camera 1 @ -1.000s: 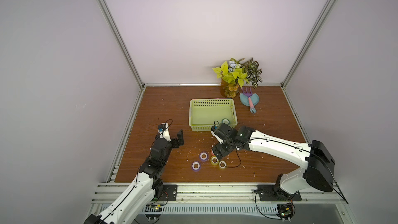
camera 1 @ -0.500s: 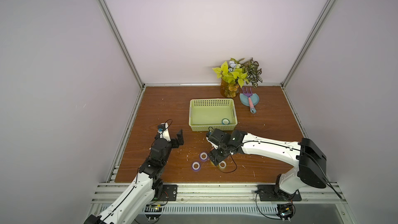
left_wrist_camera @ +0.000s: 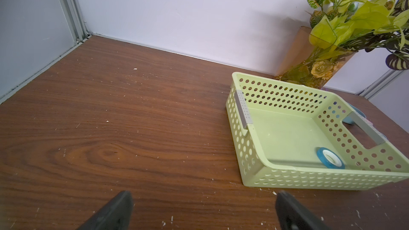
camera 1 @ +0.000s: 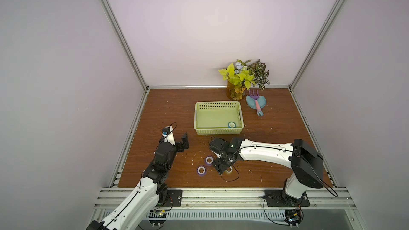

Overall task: Put the transparent tape into the storage box
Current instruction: Pick up the tape from the center of the board.

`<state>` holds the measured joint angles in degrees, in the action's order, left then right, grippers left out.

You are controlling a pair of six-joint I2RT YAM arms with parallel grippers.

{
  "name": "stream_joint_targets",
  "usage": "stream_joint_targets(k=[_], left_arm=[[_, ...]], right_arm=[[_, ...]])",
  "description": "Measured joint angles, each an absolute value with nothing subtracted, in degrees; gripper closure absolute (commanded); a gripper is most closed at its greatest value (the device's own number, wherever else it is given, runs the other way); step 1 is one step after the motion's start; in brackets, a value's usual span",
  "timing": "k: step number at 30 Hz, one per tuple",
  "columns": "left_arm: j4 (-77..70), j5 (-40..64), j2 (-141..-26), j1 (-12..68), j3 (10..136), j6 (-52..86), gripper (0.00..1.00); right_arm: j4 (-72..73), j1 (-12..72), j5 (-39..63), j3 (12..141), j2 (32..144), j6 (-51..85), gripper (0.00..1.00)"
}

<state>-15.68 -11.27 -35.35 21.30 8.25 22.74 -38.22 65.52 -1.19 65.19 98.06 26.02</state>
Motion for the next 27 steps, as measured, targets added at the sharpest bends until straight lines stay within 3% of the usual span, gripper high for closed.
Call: stream_joint_targets(k=[19, 27], left_arm=[[-15.7, -11.3, -35.4, 21.3, 8.3, 22.7, 0.0], [-15.7, -11.3, -35.4, 21.3, 8.3, 22.7, 0.0]], right_arm=[[-36.6, 65.5, -1.7, 65.2, 102.1, 25.8, 0.34], [-36.6, 65.6, -2.6, 65.7, 102.9, 25.6, 0.45]])
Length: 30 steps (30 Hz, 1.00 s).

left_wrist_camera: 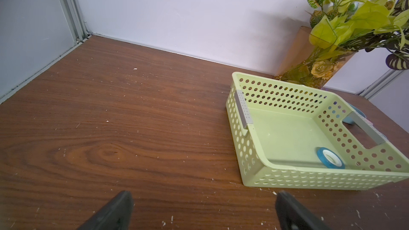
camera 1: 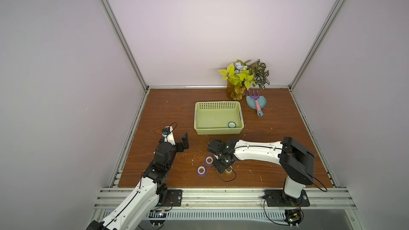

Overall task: Put the transparent tape into the storage box
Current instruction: Pick up the tape from the center of the board.

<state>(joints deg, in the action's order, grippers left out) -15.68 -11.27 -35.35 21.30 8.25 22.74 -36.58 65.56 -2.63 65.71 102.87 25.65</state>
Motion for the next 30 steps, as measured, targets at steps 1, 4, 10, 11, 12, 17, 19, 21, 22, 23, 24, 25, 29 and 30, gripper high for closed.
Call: stream_joint_targets(k=[1, 4, 10, 11, 12, 17, 19, 21, 22, 23, 24, 25, 29, 30], left_arm=[[-15.7, -11.3, -35.4, 21.3, 8.3, 22.7, 0.0], [-15.7, -11.3, -35.4, 21.3, 8.3, 22.7, 0.0], [-15.7, -11.3, -35.4, 21.3, 8.3, 22.7, 0.0], [-15.7, -11.3, -35.4, 21.3, 8.3, 22.7, 0.0], [-15.7, -11.3, -35.4, 21.3, 8.3, 22.7, 0.0], [-15.7, -11.3, -35.4, 21.3, 8.3, 22.7, 0.0], [-15.7, -11.3, -35.4, 21.3, 8.3, 22.7, 0.0], [-15.7, -11.3, -35.4, 21.3, 8.3, 22.7, 0.0], [-15.7, -11.3, -35.4, 21.3, 8.3, 22.7, 0.0], [-15.7, -11.3, -35.4, 21.3, 8.3, 22.7, 0.0], [-15.7, -11.3, -35.4, 21.3, 8.3, 22.7, 0.0], [-15.7, -11.3, -35.4, 21.3, 8.2, 22.7, 0.0], [-15.7, -11.3, -35.4, 21.3, 8.3, 22.7, 0.0], [-15.7, -11.3, -35.4, 21.3, 8.2, 22.7, 0.0]], right_arm=[[-36.6, 65.6, -2.7, 65.8, 102.9, 25.6, 0.46], [-36.6, 65.6, -2.7, 66.2, 102.9, 25.6, 0.48], [-36.9, 65.6, -2.7, 66.3, 102.9, 25.6, 0.48], [-37.1, 65.6, -2.7, 66.4, 102.9, 25.6, 0.48], [-37.3, 65.6, -2.8, 66.5, 102.9, 25.6, 0.49], [-38.9, 65.6, -3.4, 67.9, 102.6, 25.6, 0.49], [-39.7, 65.5, -4.2, 68.6, 101.8, 25.6, 0.49], [-40.8, 65.3, -4.8, 69.6, 100.2, 25.5, 0.49], [-41.3, 65.1, -5.1, 70.0, 99.4, 25.5, 0.49], [-41.9, 65.0, -5.6, 70.6, 98.5, 25.3, 0.49], [-42.3, 64.8, -5.9, 71.2, 97.8, 25.2, 0.49], [-42.9, 64.4, -6.2, 71.9, 97.0, 25.0, 0.49], [-44.7, 61.5, -7.7, 74.3, 94.8, 23.9, 0.49], [-45.0, 60.6, -8.0, 74.7, 94.5, 23.6, 0.49]])
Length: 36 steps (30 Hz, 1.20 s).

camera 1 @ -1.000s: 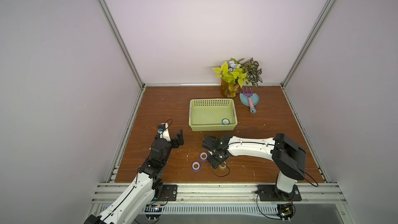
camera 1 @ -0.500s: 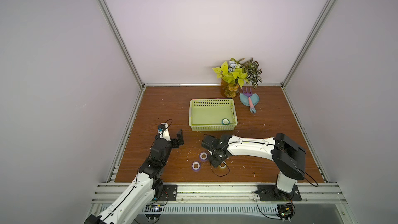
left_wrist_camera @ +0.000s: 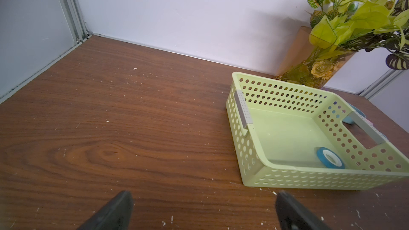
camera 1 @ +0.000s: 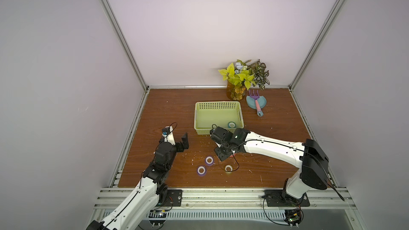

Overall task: Put the transparent tape into the storage box
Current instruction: Pick up the tape from the center of the board, then place the tape in the storage box.

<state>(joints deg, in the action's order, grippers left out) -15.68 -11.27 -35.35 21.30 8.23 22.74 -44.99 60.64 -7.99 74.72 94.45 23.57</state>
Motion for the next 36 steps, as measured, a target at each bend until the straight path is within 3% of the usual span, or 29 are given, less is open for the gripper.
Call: stream_joint_targets(k=[14, 36], left_arm=[[-15.7, -11.3, -35.4, 21.3, 8.2, 22.7, 0.0], [-15.7, -11.2, -35.5, 21.3, 8.2, 22.7, 0.0]], right_arm=[[-47.0, 44.2, -9.2, 88.6, 96.4, 16.2, 0.49], [-51.0, 35.3, -14.5, 117.2, 127.6, 10.5, 0.49]])
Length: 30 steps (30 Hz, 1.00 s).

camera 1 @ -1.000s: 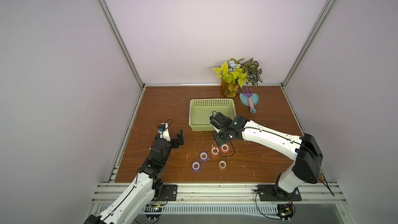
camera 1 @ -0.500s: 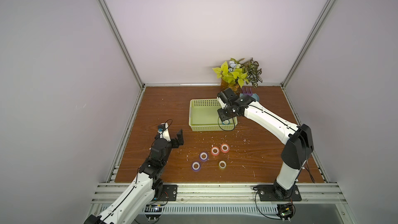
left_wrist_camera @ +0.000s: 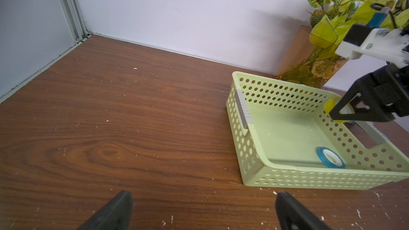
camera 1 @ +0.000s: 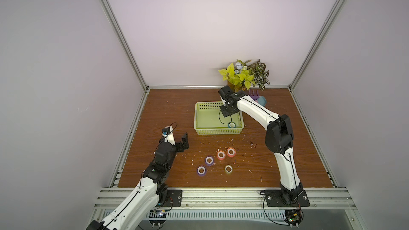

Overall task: Put the transparent tape into the storage box
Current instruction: Place the tape in the storage box.

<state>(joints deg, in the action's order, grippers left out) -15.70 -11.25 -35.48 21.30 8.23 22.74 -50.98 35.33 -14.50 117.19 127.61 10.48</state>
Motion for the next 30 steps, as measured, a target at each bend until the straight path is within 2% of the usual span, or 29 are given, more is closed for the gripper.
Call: stream_joint_targets(k=[9, 26, 30], left_arm=[[-15.7, -11.2, -35.5, 21.3, 8.2, 22.7, 0.0], [-15.7, -11.2, -35.5, 21.3, 8.2, 22.7, 0.0], [-15.7, -11.2, -35.5, 21.3, 8.2, 22.7, 0.0]], right_arm=[[-52.8, 34.0, -15.4, 124.4, 134.4, 10.3, 0.48], [-53.6, 33.2, -17.8, 125.4, 139.2, 10.0, 0.47], [-53.7, 33.2, -17.8, 125.5, 139.3, 10.1, 0.4]])
